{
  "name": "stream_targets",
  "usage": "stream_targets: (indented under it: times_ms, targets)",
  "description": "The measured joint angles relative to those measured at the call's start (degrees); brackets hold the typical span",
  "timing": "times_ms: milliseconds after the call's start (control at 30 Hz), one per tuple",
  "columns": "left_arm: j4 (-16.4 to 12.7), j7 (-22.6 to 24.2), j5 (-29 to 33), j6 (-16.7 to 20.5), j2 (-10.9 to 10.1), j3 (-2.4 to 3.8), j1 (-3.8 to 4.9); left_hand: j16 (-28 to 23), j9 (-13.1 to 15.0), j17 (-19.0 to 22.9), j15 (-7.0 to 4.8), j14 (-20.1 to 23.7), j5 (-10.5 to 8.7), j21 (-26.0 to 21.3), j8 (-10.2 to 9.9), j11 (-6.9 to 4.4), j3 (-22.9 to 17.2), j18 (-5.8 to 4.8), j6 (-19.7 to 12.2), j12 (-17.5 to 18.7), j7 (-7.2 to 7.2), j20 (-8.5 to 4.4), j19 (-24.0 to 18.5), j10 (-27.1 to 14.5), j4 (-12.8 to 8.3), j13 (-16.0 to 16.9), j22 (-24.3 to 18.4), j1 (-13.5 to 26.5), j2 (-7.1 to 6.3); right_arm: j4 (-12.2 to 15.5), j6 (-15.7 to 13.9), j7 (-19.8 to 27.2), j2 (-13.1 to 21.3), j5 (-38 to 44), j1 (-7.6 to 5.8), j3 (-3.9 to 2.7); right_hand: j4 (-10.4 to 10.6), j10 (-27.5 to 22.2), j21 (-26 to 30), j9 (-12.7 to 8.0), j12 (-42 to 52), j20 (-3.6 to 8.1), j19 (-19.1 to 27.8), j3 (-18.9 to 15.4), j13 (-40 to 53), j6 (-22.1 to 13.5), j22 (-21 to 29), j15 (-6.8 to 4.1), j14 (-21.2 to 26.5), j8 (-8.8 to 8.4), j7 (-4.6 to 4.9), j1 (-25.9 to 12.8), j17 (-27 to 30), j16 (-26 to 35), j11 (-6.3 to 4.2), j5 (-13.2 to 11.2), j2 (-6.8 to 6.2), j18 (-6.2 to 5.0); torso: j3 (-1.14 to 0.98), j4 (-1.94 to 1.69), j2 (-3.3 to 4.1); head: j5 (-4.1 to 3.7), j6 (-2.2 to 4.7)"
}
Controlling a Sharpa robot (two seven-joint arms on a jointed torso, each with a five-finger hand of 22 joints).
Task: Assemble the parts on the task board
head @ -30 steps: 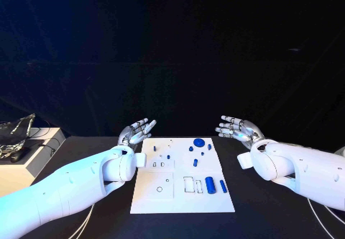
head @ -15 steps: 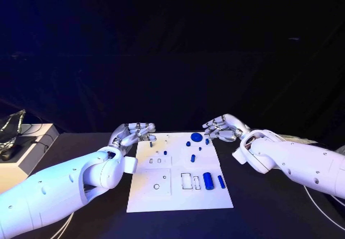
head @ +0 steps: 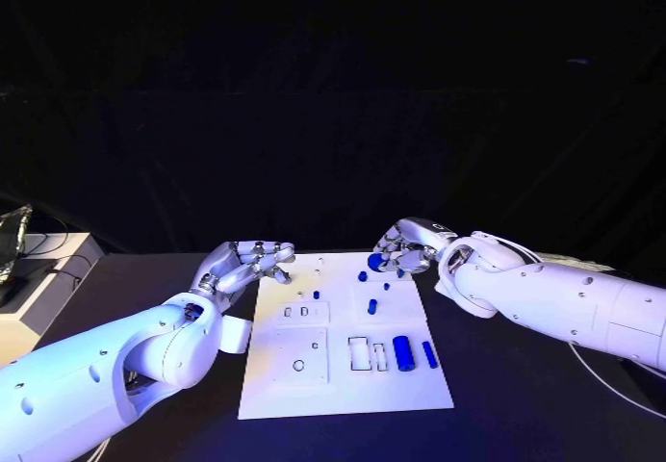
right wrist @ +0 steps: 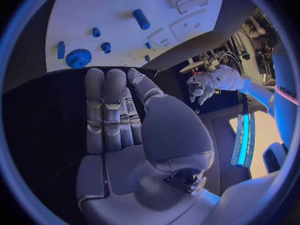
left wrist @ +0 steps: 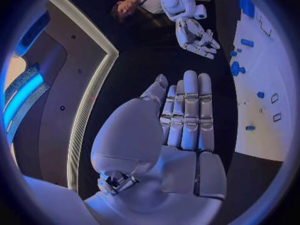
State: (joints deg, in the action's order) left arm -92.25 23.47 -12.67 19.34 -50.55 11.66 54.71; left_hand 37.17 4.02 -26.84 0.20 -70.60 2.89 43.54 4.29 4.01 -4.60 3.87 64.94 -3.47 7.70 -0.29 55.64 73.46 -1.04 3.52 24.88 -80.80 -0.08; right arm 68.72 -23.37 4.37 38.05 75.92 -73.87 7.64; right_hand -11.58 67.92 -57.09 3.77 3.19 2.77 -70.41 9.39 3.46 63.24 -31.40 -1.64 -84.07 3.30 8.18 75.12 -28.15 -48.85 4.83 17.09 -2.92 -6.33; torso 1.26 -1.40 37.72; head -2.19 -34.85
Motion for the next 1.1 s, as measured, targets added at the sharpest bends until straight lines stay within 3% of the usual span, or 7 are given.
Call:
stream_targets:
  times_ms: [167,300,433,633,1100]
  targets:
    - [-1.77,-0.18,-0.63,-0.25,-0.81,0.55,0.0,3.7,0.0,-2.42,0.2,1.43,0.0,3.34,0.0,0.0,0.16,0.01,-0.28,0.0,0.18,0.29,-1.85,-0.47,-0.16,0.0,2.46,0.67,-0.03,-1.33,1.21,-3.14,-1.68,5.89,-0.72,-0.02,0.56,-3.2,-3.28,0.0,0.0,-0.5,-0.55,0.52,0.0,-0.75,-5.37,0.8,0.92,0.0,0.15,0.47,-1.75,-4.73,0.68,-0.16,-0.9,-0.92,0.19,-0.62,1.06,-0.63,0.08]
    - [-2.66,-0.33,-0.92,-0.3,-1.27,0.78,0.01,5.2,-0.01,-3.16,0.22,1.85,0.0,4.8,0.0,0.0,0.16,0.0,-0.36,0.0,0.09,0.28,-2.61,-0.47,-0.16,0.03,3.55,0.87,-0.26,-2.59,2.12,-5.02,-2.85,9.1,-1.13,-0.02,1.72,-3.73,-4.08,0.0,0.0,-1.07,-0.97,0.1,0.0,-1.27,-8.32,0.83,1.48,0.0,0.01,1.06,-1.58,-7.0,0.76,-0.26,-1.49,-2.08,0.37,-1.08,1.76,-0.97,-0.04]
    - [-3.37,-0.47,-1.12,-0.32,-1.57,0.96,0.01,5.99,-0.01,-3.35,0.13,2.34,0.0,5.55,0.0,0.19,0.16,0.0,-0.36,0.0,0.1,0.52,-3.27,-0.67,-0.16,0.03,4.1,1.09,-0.04,-3.74,3.22,-6.42,-3.81,11.48,-1.24,-0.02,2.59,-4.26,-4.1,0.0,0.0,-1.65,-1.49,-0.12,0.0,-1.44,-10.56,1.04,2.09,0.0,0.01,1.52,-0.56,-8.7,1.01,-0.26,-1.95,-2.52,0.55,-1.49,2.36,-1.26,-0.21]
    - [-3.94,-0.64,-1.28,-0.34,-1.83,1.1,0.02,6.55,-0.01,-3.33,0.32,2.55,0.0,6.18,0.0,0.19,0.16,0.0,-0.56,0.0,0.3,0.78,-3.56,-0.67,-0.16,0.03,4.45,1.23,-0.18,-4.87,5.06,-7.73,-5.02,13.62,-1.31,0.02,2.99,-4.31,-3.23,0.0,0.0,-1.54,-2.98,0.27,-0.01,-1.65,-14.29,1.04,2.12,0.0,-0.19,1.79,1.16,-10.39,0.98,-0.26,-2.22,-2.52,0.76,-2.13,3.05,-1.76,-0.27]
    - [-4.29,-0.97,-1.42,-0.36,-2.31,1.29,0.05,6.98,-0.02,-2.89,0.53,2.76,0.0,6.66,0.0,0.39,0.16,0.01,-1.18,-0.01,0.5,0.79,-3.94,-1.29,-0.15,0.02,4.56,1.61,-0.57,-5.97,8.74,-9.96,-6.23,17.25,-1.23,0.05,4.07,-4.31,-0.55,-0.01,-0.01,-1.52,-4.63,0.93,-0.01,-1.31,-20.86,1.03,2.7,0.0,0.13,1.79,3.08,-12.29,0.98,-0.48,-2.22,-2.47,1.0,-2.6,3.97,-2.19,-0.1]
